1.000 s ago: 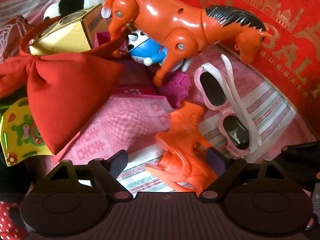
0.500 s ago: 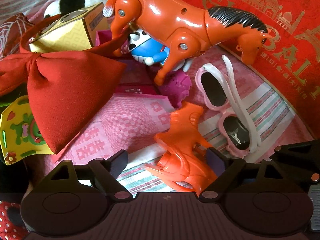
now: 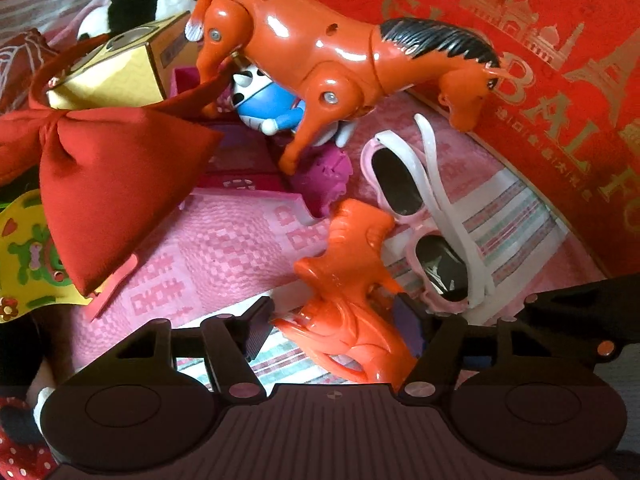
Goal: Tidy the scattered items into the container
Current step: 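Close the right gripper around the orange plastic toy on the cloth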
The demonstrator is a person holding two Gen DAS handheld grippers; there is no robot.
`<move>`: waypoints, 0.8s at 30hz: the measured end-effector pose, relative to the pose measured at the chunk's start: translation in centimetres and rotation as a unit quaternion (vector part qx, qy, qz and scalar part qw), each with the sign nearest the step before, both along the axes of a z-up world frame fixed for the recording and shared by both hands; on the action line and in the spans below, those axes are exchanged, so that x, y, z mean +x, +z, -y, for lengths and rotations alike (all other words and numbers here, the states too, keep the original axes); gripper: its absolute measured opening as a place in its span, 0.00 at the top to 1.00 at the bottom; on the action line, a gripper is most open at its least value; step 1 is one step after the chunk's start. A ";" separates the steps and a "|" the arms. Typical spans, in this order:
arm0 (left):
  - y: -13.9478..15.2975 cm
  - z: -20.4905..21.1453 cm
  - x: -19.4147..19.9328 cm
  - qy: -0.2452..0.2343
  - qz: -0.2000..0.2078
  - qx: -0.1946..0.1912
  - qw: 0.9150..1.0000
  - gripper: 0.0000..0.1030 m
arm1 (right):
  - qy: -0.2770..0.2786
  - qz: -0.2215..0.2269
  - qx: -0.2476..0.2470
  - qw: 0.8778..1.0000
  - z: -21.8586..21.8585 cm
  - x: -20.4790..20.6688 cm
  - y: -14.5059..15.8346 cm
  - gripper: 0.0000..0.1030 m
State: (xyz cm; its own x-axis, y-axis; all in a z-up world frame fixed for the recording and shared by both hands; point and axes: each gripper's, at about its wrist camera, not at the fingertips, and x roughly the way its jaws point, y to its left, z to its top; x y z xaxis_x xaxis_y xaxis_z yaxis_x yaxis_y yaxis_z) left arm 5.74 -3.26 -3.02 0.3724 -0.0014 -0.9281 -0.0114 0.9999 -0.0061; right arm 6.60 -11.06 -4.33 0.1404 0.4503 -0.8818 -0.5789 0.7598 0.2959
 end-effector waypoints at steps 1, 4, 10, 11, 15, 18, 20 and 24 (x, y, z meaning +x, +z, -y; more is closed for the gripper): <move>0.0 0.2 0.0 -0.001 0.000 0.000 1.000 0.35 | 0.000 0.000 0.000 1.000 0.1 -0.1 0.0 0.55; 0.0 -0.8 2.2 -0.003 -0.003 -0.004 1.000 0.36 | -0.001 -0.003 0.002 1.000 0.4 -0.2 0.0 0.56; 0.5 -3.3 -0.8 0.005 -0.005 -0.042 0.999 0.37 | -0.006 -0.027 0.031 0.999 1.5 -0.5 0.1 0.62; 0.5 -3.4 -0.8 0.008 -0.006 -0.046 0.999 0.37 | -0.007 -0.031 0.034 0.999 1.6 -0.3 0.0 0.61; 0.2 -2.8 -0.5 0.012 -0.013 -0.041 0.999 0.37 | -0.007 -0.029 0.032 0.999 1.7 -0.5 0.4 0.58; 0.5 -2.9 -0.4 0.017 -0.018 -0.046 0.999 0.37 | -0.002 -0.012 0.026 1.000 0.8 -0.3 0.4 0.53; -0.1 -2.4 0.1 0.014 -0.019 -0.039 0.999 0.37 | 0.003 -0.002 0.018 1.000 0.0 -0.4 0.2 0.53; -0.6 -1.4 0.4 0.008 -0.014 -0.002 1.000 0.21 | 0.003 -0.003 0.018 1.000 0.1 -0.3 0.3 0.57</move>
State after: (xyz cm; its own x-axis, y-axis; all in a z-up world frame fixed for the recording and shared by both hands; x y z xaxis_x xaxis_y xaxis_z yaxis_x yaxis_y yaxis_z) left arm 6.17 -1.89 -3.57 0.3462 0.0004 -0.9382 -0.0280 0.9996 -0.0099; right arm 6.35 -11.17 -4.06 0.1334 0.4833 -0.8652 -0.5813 0.7453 0.3266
